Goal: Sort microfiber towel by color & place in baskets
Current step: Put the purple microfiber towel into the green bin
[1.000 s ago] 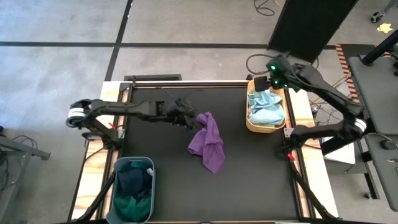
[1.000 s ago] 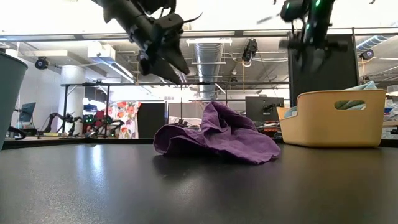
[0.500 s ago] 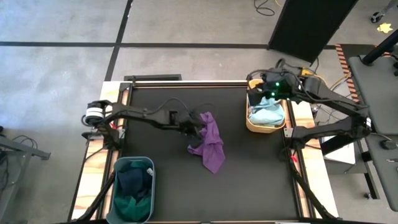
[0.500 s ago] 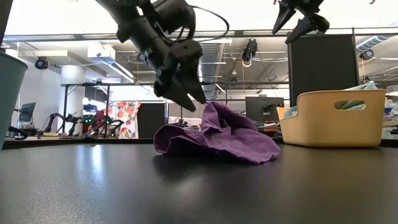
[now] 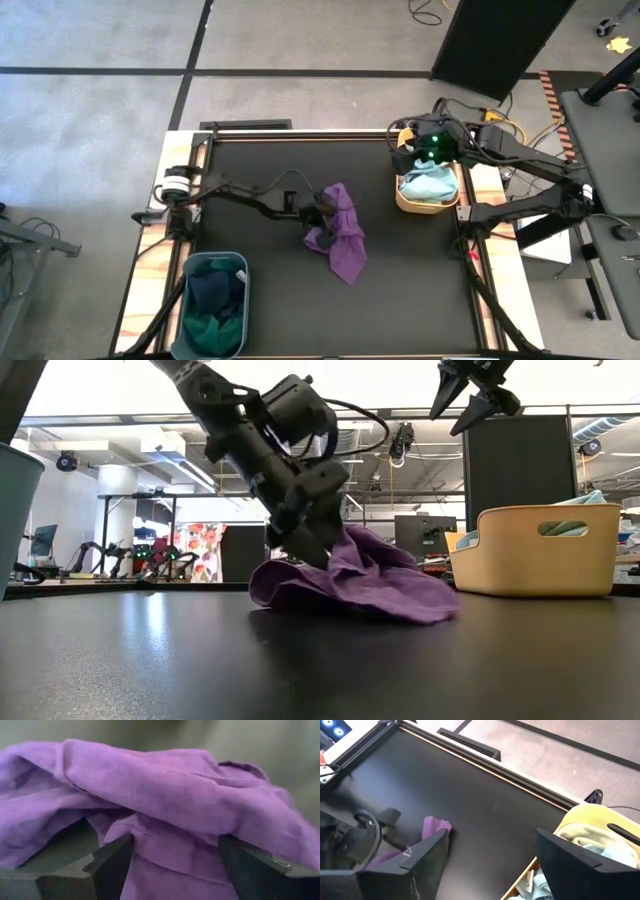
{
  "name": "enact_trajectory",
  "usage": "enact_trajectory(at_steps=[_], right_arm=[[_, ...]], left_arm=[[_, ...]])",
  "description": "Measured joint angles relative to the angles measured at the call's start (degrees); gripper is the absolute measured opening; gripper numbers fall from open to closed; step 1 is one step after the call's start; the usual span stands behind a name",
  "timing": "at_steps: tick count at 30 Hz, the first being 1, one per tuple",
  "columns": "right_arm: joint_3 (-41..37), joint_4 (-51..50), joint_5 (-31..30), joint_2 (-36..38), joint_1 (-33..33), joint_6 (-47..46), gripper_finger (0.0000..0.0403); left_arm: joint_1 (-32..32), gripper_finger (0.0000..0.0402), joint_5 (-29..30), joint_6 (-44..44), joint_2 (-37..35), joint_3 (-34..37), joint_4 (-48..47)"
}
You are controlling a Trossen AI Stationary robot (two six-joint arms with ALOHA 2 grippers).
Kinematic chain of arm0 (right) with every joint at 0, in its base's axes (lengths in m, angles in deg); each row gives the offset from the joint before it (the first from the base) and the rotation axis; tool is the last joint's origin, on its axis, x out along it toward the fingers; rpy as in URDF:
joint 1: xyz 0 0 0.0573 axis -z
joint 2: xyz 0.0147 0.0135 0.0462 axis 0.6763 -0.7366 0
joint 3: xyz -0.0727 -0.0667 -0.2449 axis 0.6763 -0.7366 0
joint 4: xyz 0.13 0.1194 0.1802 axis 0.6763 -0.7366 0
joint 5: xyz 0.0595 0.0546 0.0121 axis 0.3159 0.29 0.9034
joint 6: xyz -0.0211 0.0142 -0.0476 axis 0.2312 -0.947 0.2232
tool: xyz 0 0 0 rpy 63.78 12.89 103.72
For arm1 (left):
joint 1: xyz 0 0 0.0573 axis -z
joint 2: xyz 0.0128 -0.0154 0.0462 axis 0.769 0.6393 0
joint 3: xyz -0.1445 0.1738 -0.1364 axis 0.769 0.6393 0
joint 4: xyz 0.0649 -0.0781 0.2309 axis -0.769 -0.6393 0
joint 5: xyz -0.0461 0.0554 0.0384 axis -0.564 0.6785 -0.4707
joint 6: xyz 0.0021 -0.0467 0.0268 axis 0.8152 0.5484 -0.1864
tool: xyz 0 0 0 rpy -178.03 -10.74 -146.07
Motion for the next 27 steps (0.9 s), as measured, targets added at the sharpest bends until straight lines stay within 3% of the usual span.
enact_trajectory(at_steps=[5, 8, 11, 15, 17, 21, 27], right_arm=[[0.0, -0.1, 0.4, -0.3, 0.0, 0.0, 0.0275], [0.2, -0.4, 0.4, -0.1, 0.0, 0.2, 0.0274], [1.5, -0.5, 0.5, 0.8, 0.0, 2.6, 0.0277], [3.5, -0.3, 1.5, 2.3, -0.3, 7.4, 0.0276], [4.2, 0.1, 1.6, 3.1, -0.5, 9.9, 0.027], [4.3, 3.4, 1.9, 4.9, -2.0, 14.4, 0.0254], [4.0, 6.3, 2.1, 5.2, -5.0, 19.3, 0.0237]], left_arm=[[0.6, 0.0277, -0.1, -0.5, 4.9, 0.0, 6.7], [0.6, 0.0254, 0.1, 1.1, 7.4, -0.4, 7.6], [0.8, 0.0194, 0.6, 2.4, 9.2, -1.0, 8.0], [0.9, 0.006, 0.8, 4.2, 9.2, -1.3, 7.2], [1.0, 0.0017, -0.1, 5.3, 7.7, -1.1, 5.6], [2.0, 0.0007, -0.6, 6.0, 1.1, -0.7, -1.4], [5.6, 0.0002, -3.4, 10.9, -15.4, -0.9, -8.1]])
